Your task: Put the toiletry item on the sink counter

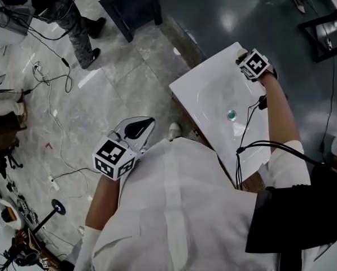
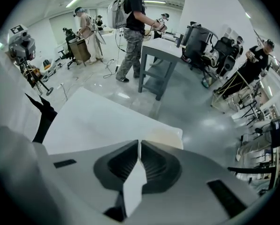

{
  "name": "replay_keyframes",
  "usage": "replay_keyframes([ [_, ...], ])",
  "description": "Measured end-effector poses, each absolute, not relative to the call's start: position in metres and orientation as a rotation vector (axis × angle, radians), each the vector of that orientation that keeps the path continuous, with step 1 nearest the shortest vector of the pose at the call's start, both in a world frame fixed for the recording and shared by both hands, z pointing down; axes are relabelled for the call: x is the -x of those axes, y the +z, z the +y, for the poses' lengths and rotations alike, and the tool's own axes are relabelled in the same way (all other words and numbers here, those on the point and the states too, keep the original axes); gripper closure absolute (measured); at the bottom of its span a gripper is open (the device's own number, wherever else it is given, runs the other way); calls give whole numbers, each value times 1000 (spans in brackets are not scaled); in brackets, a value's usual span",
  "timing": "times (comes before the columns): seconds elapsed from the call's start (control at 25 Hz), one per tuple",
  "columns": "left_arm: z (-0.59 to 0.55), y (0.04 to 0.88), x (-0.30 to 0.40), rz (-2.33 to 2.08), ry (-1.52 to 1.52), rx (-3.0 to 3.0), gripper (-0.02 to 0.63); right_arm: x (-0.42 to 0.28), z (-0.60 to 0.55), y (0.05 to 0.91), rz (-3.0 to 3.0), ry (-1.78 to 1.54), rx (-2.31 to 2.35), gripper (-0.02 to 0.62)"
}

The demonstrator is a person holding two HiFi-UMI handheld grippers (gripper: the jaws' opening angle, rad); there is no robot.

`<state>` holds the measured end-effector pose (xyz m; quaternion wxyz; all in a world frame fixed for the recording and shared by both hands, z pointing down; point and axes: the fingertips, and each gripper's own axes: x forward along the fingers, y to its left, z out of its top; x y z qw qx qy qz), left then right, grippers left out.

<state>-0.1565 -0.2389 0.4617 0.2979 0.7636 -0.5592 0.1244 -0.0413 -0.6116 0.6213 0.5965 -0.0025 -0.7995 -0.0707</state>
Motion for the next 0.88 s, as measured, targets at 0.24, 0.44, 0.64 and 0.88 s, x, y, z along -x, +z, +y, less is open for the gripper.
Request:
replay_keyframes([
  [0.24, -239, 463, 154, -1476, 343, -2026, 600, 42, -612, 626, -1865, -172, 0, 578],
  [0.44, -240, 461, 151, -1467, 345, -2029, 600, 42, -616, 623, -1879, -168, -7, 578],
  [0.64, -231, 461, 152, -1467, 350, -2045, 600, 42, -614, 612, -1887, -187, -37, 574],
  [0.88, -217, 458, 153, -1459, 338, -2069, 600, 40, -601, 592, -1908, -204, -71, 566],
])
